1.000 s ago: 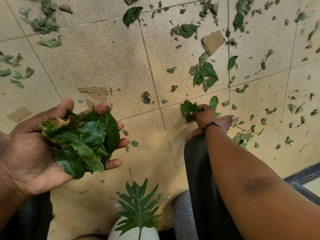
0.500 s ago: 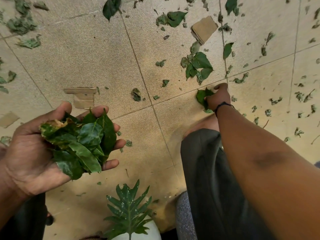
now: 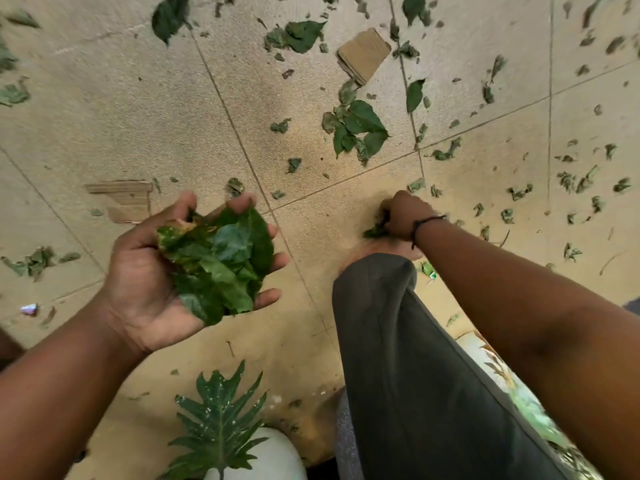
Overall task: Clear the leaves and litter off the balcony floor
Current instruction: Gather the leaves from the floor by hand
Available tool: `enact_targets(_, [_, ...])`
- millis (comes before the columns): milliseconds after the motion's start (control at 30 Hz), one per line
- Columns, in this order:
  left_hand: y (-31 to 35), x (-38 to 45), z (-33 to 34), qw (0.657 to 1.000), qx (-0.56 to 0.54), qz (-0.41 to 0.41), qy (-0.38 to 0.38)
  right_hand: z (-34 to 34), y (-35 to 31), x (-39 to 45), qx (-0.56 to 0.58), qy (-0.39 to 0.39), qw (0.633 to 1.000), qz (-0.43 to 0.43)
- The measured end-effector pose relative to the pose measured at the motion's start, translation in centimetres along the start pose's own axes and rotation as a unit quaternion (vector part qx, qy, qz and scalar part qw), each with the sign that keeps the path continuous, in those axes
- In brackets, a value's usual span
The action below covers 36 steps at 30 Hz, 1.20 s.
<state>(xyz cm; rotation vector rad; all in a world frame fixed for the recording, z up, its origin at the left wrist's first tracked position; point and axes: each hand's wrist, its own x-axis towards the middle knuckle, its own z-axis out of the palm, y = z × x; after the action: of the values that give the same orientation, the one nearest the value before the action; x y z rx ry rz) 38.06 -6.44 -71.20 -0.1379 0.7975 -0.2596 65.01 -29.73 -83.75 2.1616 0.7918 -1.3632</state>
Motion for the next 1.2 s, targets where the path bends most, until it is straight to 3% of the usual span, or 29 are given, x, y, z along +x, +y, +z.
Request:
enact_targets(33, [-0.1, 0.4, 1.0, 0.999, -0.014, -0.012, -0.042, 0.6, -0.4, -0.2, -0.049, 0.007, 0.999, 0.002])
enact_targets(67, [-0.2, 0.9, 1.8, 0.999, -0.008, -0.022, -0.035, 1.2, -0.6, -0.1, -0.072, 0.014, 0.997, 0.017])
enact_targets(167, [0.0, 2.0, 3.1, 0.996, 0.086, -0.009, -0.009, 2.2, -0.8, 0.6, -0.019, 0.009, 0.997, 0.076])
enact_targets(300, [0.3, 2.5, 4.3, 0.994, 0.109, -0.025, 0.001, 1.1, -1.8, 0.1, -0.049, 0.012, 0.999, -0.003])
enact_targets(367, [0.7, 2.5, 4.1, 0.994, 0.108, -0.023, 0.02, 0.1, -1.9, 0.5, 0.022, 0.031, 0.999, -0.004])
enact_targets(433, [1.1, 2.2, 4.0, 0.993, 0.109, -0.018, 0.029, -1.1, -2.1, 0.9, 0.183, 0.074, 0.98, 0.037])
enact_targets(533, [1.4, 1.4, 3.9, 0.992, 0.118, -0.013, 0.042, -3.0, -2.1, -0.1, 0.464, 0.135, 0.867, 0.119])
enact_targets(633, [1.4, 0.8, 3.4, 0.993, 0.112, -0.017, 0.036, -3.3, -0.6, -1.4, 0.678, 0.059, 0.721, 0.132])
enact_targets(700, [1.5, 0.5, 3.5, 0.992, 0.119, -0.018, 0.029, -3.1, 0.3, -2.3, 0.727, 0.013, 0.677, 0.117])
enact_targets(767, [1.5, 0.4, 3.7, 0.992, 0.12, -0.013, 0.037, -2.7, 0.5, -2.7, 0.736, 0.005, 0.665, 0.122])
enact_targets(833, [1.4, 0.5, 3.9, 0.992, 0.117, -0.011, 0.039, -1.9, 0.0, -2.9, 0.677, 0.019, 0.721, 0.146])
enact_targets(900, [1.4, 0.8, 4.1, 0.992, 0.118, -0.015, 0.04, -0.1, -0.5, -1.9, 0.48, 0.024, 0.859, 0.175])
enact_targets(933, [1.5, 1.0, 4.0, 0.992, 0.12, -0.017, 0.041, 0.6, -1.0, -1.4, 0.353, 0.022, 0.914, 0.2])
enact_targets(967, [1.6, 1.2, 3.9, 0.991, 0.123, -0.018, 0.039, 1.6, -1.0, -0.4, 0.257, 0.019, 0.943, 0.212])
enact_targets(1100, [2.2, 1.7, 3.5, 0.991, 0.126, -0.013, 0.045, 0.2, -4.0, -1.5, 0.109, 0.031, 0.985, 0.126])
enact_targets(1200, [2.7, 1.8, 3.4, 0.99, 0.132, -0.01, 0.056, -1.6, -5.4, -3.0, 0.143, 0.056, 0.98, 0.123])
